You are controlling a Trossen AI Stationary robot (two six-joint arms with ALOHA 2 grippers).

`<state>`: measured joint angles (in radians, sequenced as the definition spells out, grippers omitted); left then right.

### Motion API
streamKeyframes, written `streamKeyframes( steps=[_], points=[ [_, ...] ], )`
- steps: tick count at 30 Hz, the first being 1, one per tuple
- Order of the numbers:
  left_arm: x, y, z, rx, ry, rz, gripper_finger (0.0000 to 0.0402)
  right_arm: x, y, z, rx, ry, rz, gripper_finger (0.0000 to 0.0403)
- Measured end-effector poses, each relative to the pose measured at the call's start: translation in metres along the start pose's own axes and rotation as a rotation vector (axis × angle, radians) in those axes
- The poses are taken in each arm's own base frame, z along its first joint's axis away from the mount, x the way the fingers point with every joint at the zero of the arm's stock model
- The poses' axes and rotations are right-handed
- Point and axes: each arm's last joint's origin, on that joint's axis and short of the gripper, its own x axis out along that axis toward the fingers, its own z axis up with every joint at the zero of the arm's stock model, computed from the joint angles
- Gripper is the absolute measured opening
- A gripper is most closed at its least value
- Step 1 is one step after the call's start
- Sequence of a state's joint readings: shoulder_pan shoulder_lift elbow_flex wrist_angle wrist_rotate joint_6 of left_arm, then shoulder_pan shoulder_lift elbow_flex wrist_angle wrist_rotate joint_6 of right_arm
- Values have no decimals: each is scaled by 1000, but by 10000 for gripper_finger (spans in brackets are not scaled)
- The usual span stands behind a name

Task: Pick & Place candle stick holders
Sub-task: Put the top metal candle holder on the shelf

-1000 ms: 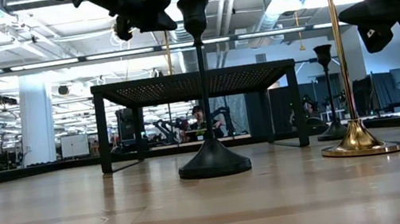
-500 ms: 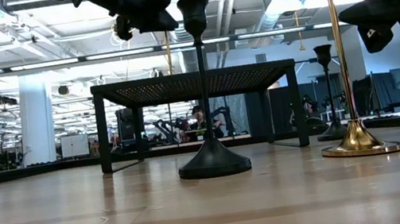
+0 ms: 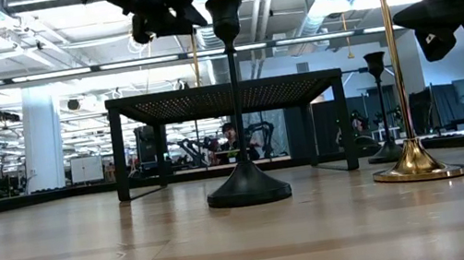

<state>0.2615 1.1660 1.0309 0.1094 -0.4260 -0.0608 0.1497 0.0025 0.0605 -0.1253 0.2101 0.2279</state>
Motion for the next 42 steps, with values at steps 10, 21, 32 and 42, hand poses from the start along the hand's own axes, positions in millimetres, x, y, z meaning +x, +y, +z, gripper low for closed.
streamKeyframes(
  steps=[10, 21, 32, 42],
  points=[
    [-43, -3, 15, 9, 20, -88, 182, 0, 0, 0, 0, 0, 0, 0],
    [-97, -5, 23, 36, 63, -302, 147, 0, 0, 0, 0, 0, 0, 0],
    [-122, -15, 24, 77, 65, -461, 14, 0, 0, 0, 0, -2, 1, 0],
    [-149, -42, -5, 288, 78, -556, 4, 0, 0, 0, 0, -2, 0, 0]
  ],
)
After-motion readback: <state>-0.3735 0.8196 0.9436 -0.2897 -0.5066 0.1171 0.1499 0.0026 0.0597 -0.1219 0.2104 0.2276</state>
